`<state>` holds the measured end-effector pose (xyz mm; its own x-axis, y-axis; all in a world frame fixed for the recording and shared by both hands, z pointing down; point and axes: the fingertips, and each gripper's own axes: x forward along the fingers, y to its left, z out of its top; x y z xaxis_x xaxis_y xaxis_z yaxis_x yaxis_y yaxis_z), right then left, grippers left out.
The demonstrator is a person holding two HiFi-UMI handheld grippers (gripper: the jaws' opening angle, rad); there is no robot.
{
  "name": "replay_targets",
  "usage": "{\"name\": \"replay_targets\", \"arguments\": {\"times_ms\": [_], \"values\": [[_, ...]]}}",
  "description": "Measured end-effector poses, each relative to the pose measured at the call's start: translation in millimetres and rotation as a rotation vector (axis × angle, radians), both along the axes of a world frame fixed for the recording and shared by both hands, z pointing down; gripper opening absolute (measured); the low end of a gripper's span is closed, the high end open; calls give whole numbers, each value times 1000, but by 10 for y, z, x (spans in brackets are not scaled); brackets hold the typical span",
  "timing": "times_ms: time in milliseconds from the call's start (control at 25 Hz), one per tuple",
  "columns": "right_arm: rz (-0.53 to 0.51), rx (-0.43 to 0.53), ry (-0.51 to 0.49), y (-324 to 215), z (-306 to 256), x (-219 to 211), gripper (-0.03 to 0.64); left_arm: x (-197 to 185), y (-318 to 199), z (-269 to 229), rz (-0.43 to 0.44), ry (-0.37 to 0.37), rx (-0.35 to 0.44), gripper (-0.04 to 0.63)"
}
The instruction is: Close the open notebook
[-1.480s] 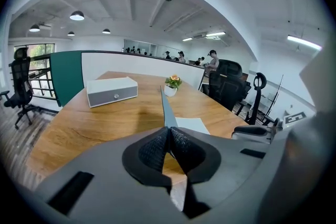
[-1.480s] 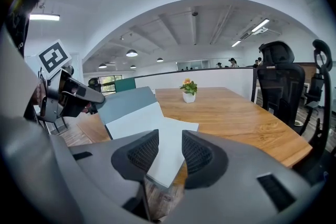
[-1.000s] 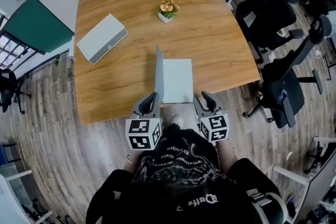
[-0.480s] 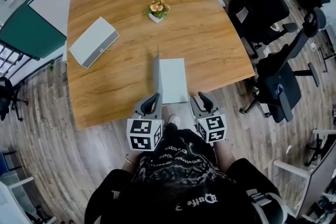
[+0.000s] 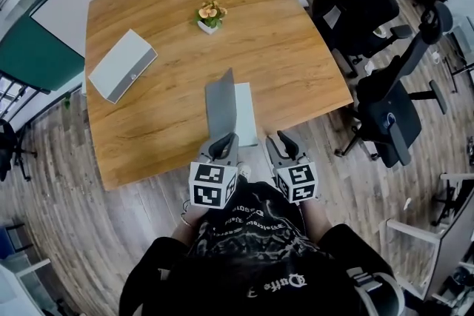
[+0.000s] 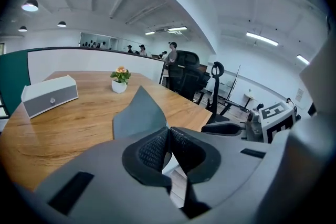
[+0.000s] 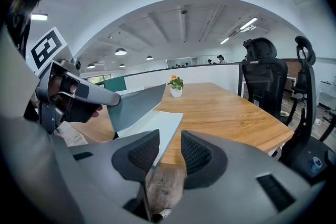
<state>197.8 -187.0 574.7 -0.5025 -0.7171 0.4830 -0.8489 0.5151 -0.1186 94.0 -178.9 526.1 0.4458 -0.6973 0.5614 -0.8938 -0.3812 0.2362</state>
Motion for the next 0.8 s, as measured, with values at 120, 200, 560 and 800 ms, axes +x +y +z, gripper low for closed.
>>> {"name": "replay_targets", "arguments": {"times_ms": [120, 200, 560, 800], "values": [[13, -6, 5, 14, 8, 53, 135, 123, -17, 93, 33, -4, -24, 35], [24, -14, 6, 28, 32, 78, 135, 182, -28, 152, 49, -15, -42, 35], [48, -42, 6, 64, 103, 190, 135, 397, -85, 437, 110, -53, -151, 35], [52, -55, 1, 93, 128, 203, 135, 501, -100, 582, 140, -51, -204, 35]]}}
